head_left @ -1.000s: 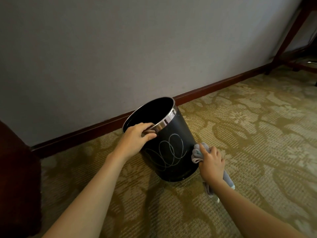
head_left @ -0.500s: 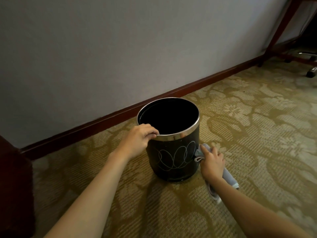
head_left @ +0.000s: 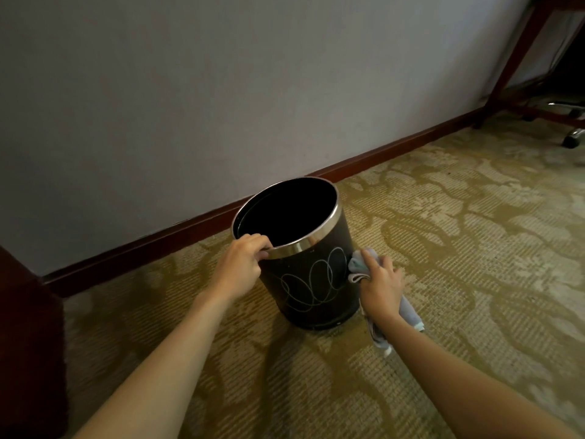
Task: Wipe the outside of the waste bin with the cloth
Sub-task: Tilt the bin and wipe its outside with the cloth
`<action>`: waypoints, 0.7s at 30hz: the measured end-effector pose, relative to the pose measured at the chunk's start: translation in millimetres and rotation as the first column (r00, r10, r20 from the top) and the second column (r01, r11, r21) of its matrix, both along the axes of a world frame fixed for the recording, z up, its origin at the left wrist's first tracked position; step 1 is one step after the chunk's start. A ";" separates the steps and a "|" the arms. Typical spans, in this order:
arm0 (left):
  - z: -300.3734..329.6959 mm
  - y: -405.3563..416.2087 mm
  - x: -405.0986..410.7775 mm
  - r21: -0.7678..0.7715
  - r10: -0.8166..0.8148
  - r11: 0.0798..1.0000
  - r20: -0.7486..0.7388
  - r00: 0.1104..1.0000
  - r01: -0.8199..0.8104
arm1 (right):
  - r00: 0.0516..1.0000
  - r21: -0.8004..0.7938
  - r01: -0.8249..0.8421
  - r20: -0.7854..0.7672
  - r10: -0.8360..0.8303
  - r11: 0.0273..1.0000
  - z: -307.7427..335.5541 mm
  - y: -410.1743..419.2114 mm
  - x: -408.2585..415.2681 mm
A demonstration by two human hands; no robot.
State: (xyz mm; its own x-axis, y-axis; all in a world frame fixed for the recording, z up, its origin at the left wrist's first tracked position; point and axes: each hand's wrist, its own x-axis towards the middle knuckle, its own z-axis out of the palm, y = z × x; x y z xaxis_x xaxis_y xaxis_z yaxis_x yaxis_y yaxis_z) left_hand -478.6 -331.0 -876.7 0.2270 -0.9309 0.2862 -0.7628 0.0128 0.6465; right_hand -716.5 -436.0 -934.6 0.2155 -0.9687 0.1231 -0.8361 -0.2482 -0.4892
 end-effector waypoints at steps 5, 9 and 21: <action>14.7 -2.1 8.7 0.003 0.128 0.992 -0.043 0.991 -0.128 | 0.966 0.104 0.074 0.241 -0.097 0.992 9.6 -6.0 16.5; 37.9 -1.0 22.7 0.049 0.161 0.986 0.003 0.987 -0.161 | 0.933 0.245 0.012 0.347 -0.099 0.970 4.0 -0.2 22.7; 47.4 7.2 29.9 0.128 0.072 0.990 -0.040 0.997 -0.066 | 0.730 0.122 -0.091 0.684 -0.017 0.988 61.5 -0.8 52.4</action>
State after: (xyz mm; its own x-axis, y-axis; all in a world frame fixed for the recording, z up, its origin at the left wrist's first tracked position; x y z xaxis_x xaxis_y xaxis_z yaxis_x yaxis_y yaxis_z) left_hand -448.7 -323.8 -829.3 0.3015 -0.9407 0.1554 -0.7295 -0.1227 0.6729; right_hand -664.1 -436.8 -873.0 0.1621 -0.9798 0.1173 -0.2560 -0.1565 -0.9539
